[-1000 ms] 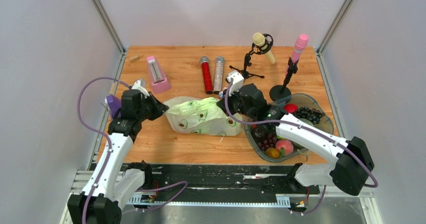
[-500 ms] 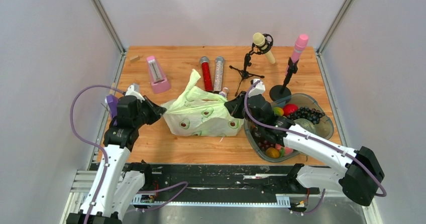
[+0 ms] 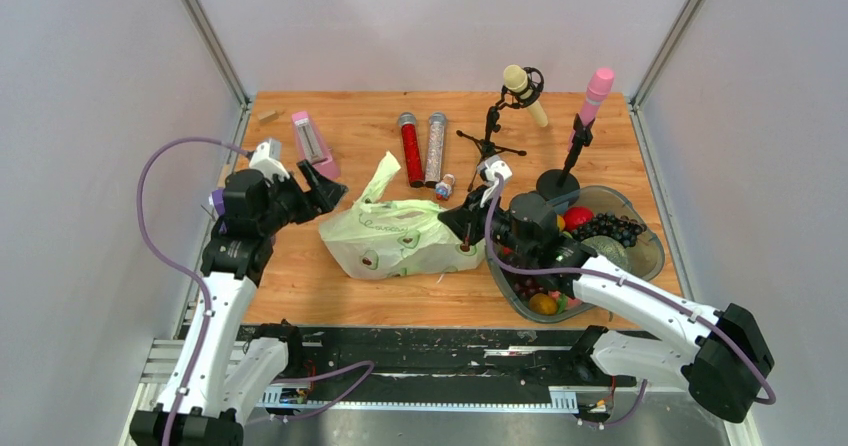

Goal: Untie the knot of the plastic bag and take out the fruit

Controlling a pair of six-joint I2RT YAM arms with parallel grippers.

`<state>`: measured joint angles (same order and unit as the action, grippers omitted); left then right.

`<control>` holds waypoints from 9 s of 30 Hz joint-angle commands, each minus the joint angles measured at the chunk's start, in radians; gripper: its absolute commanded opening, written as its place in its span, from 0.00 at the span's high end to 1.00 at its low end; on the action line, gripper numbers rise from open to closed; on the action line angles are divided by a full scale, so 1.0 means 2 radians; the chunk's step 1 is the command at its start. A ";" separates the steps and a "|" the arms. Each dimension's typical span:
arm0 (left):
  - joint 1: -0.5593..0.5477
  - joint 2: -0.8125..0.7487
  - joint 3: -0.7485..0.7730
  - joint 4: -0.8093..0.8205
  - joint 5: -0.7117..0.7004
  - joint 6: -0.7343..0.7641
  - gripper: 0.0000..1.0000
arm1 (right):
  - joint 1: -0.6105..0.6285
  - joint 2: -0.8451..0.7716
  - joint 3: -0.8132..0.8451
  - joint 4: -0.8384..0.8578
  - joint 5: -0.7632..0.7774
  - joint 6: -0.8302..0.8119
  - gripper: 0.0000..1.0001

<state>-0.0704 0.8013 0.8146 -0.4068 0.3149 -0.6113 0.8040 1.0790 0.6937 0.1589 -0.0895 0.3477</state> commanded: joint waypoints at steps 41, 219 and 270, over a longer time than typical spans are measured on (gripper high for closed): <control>-0.253 0.213 0.184 -0.075 -0.088 0.201 1.00 | 0.004 -0.032 0.013 -0.045 -0.134 -0.197 0.57; -0.285 0.093 0.102 -0.002 0.040 0.291 0.20 | 0.106 -0.098 -0.017 0.027 0.107 -0.090 0.87; -0.387 0.149 0.069 0.006 -0.175 0.269 1.00 | 0.106 -0.180 0.001 -0.029 0.099 -0.136 0.30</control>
<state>-0.8387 1.1145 0.9401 -0.4435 0.0113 -0.0589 1.0077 0.7547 0.6189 0.1734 0.0975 0.1612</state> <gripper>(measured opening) 0.016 0.616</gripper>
